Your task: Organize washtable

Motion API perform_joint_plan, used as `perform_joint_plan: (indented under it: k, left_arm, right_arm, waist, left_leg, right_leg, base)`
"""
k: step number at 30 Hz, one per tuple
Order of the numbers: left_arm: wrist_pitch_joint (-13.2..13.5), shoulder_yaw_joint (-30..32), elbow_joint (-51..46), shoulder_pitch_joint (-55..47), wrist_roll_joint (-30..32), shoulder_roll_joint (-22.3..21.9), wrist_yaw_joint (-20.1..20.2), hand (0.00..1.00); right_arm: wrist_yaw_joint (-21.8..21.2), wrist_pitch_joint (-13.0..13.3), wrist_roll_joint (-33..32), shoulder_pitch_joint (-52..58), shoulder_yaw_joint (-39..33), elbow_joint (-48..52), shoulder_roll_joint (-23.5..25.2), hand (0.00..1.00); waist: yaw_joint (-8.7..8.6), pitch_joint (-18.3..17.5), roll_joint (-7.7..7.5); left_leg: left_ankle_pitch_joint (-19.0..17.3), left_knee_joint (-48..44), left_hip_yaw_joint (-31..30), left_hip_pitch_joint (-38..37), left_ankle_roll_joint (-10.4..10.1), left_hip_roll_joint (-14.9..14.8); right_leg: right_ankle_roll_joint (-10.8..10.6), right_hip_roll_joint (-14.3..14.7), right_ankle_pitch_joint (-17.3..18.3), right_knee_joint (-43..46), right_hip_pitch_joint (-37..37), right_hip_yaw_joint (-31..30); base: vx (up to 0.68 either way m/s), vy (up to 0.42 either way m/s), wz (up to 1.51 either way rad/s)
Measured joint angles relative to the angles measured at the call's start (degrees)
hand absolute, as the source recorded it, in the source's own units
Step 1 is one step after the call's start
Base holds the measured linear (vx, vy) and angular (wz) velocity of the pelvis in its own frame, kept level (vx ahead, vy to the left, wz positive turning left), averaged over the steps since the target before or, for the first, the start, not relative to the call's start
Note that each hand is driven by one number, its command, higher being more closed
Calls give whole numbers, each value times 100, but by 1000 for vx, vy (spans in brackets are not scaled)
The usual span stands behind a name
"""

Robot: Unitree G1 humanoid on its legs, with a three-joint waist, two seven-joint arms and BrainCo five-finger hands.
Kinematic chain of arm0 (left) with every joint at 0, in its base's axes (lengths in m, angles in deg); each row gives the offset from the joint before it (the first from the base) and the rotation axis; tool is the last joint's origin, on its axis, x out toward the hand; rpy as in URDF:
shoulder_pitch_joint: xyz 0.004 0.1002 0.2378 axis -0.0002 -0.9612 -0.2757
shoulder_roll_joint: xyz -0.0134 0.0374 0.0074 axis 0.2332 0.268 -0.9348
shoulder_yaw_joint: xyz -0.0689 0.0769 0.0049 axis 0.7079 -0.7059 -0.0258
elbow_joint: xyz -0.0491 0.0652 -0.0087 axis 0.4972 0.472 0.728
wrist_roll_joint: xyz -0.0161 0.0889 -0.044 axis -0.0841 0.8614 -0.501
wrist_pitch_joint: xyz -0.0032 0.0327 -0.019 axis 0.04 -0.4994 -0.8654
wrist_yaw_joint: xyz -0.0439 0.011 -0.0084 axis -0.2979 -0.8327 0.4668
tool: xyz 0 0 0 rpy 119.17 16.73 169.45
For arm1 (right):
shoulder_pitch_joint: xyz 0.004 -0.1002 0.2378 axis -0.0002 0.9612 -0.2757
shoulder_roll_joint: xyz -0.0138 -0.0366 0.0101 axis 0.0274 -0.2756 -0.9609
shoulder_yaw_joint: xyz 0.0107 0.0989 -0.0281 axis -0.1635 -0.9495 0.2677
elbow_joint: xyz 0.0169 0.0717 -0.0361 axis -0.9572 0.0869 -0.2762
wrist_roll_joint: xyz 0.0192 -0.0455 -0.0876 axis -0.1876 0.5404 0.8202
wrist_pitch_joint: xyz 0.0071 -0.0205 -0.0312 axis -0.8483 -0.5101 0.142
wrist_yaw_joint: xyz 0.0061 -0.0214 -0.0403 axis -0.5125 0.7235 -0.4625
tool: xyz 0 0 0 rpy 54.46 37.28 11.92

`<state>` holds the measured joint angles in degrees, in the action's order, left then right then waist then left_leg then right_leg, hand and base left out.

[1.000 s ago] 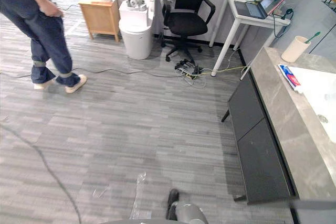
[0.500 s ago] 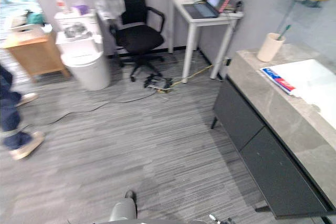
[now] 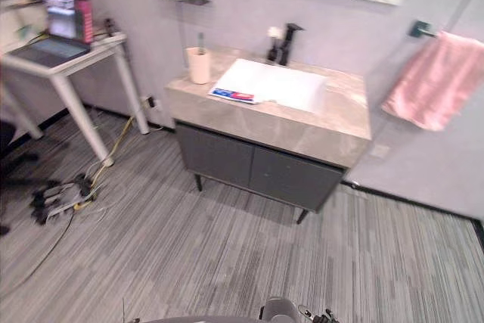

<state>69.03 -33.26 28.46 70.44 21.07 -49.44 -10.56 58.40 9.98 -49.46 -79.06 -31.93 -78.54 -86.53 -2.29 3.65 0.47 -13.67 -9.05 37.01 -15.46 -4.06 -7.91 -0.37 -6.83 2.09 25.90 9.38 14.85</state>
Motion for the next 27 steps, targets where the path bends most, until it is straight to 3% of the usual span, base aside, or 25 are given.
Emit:
perform_joint_plan:
  k: [1,2,3,6,8,11,13,15,18,22,23,27]
  left_arm:
    - [-1,60,71,78,-60,-1,89,0]
    - [-23,188,109,232,-35,-4,208,0]
    - [-14,367,103,313,14,-108,319,0]
    - [59,895,46,303,55,-244,419,0]
    - [161,1038,-22,326,52,-245,451,0]
    - [204,1028,-175,338,49,-443,453,0]
    - [278,1029,-219,339,47,-479,481,0]
    - [292,1068,-246,341,49,-532,470,0]
    - [314,1061,-217,364,49,-484,460,0]
    - [305,892,-96,391,67,-507,464,0]
    - [306,742,45,501,282,-393,469,0]
    - [307,742,46,501,283,-392,469,0]
  right_arm:
    - [8,-21,42,-10,-9,-15,6,0]
    - [8,-55,151,-4,-17,-91,16,0]
    - [9,-107,203,43,-26,-242,-4,0]
    - [6,-164,232,214,-20,-344,-44,0]
    - [-8,-148,223,241,12,-345,47,0]
    - [-91,-125,219,270,34,-403,-79,0]
    - [-120,-92,216,276,29,-450,-90,0]
    - [-131,-52,208,313,25,-447,-76,0]
    - [-124,-17,104,378,17,-429,-14,0]
    - [-131,-3,-51,353,22,-428,1,0]
    - [-127,10,-153,390,32,-509,100,0]
    - [-127,10,-153,391,30,-509,99,0]
  waist:
    - [-40,-5,-12]
    - [-70,-31,-142]
    - [-86,19,-56]
    - [43,24,-111]
    - [73,64,-295]
    - [201,110,-92]
    - [230,126,-67]
    - [299,159,-16]
    - [300,132,-116]
    - [143,120,-45]
    - [167,48,-285]
    - [169,54,-280]
  left_leg:
    - [23,28,-9,26,19,23]
    - [23,51,-8,58,21,79]
    - [62,64,-66,36,49,21]
    - [152,-214,-136,25,-7,-95]
    - [-7,-1167,-1001,466,53,-172]
    - [-346,-1206,-2624,821,56,61]
    - [-333,-766,-3159,1041,46,169]
    - [-279,-531,-3180,944,57,235]
    - [-212,-195,-2957,718,159,408]
    - [-174,60,-2884,520,204,500]
    - [492,478,-3033,559,337,773]
    - [492,494,-3043,571,337,774]
  right_leg:
    - [117,1,32,-292,-71,285]
    - [257,44,101,-878,-259,735]
    - [273,310,-255,-1505,-497,633]
    - [253,596,-667,-2425,-874,271]
    - [233,612,-746,-2761,-998,2]
    - [97,725,-879,-3046,-1065,-365]
    - [-46,712,-978,-3182,-1095,-450]
    - [-143,686,-1059,-3185,-1124,-580]
    - [-137,570,-1161,-3184,-1100,-771]
    - [-172,568,-1179,-3184,-1109,-882]
    - [-446,113,-994,-3159,-1363,-848]
    - [-448,109,-991,-3162,-1349,-835]
  base:
    - [-15,-85,-140]
    - [8,-131,-97]
    - [-2,-71,-84]
    - [14,-62,-69]
    - [-3,-89,-54]
    - [-20,56,-58]
    - [-40,139,-31]
    - [-14,161,-35]
    - [54,163,-27]
    - [94,107,-17]
    - [0,0,0]
    - [0,0,0]
